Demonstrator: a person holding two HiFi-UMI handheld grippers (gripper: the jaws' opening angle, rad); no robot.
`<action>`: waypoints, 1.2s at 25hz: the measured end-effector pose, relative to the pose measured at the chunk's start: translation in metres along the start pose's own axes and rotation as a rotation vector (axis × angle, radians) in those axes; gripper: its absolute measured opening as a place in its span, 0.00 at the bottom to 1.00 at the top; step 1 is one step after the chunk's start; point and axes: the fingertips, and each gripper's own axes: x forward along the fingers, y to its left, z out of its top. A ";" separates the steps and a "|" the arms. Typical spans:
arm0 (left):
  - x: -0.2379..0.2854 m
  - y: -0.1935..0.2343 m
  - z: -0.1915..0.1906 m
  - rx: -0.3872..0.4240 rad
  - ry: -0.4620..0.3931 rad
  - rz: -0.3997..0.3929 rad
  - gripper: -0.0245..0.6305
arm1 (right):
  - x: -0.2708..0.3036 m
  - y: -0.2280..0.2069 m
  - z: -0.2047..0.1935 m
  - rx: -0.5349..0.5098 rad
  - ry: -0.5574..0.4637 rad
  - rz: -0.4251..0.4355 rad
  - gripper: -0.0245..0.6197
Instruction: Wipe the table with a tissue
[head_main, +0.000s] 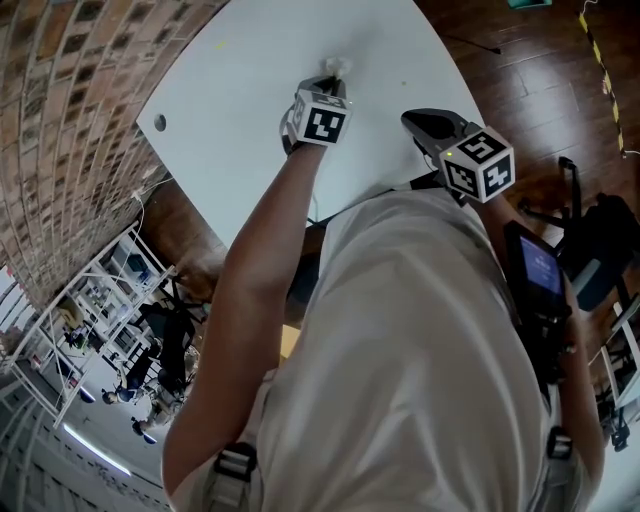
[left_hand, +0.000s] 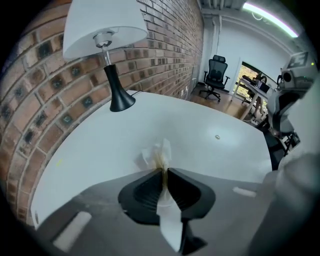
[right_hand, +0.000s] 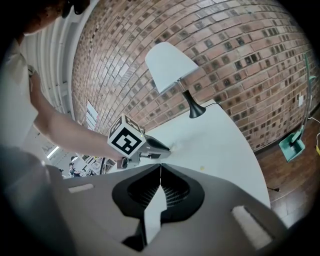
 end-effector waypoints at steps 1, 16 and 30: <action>0.001 -0.013 -0.001 -0.021 -0.013 -0.015 0.10 | -0.003 0.000 -0.001 -0.003 0.003 -0.004 0.05; -0.033 0.077 -0.047 -0.319 0.025 0.133 0.11 | -0.015 0.011 0.003 -0.032 0.012 0.015 0.05; -0.065 -0.034 -0.066 -0.275 -0.246 -0.137 0.11 | -0.009 0.060 -0.002 -0.049 -0.021 -0.083 0.05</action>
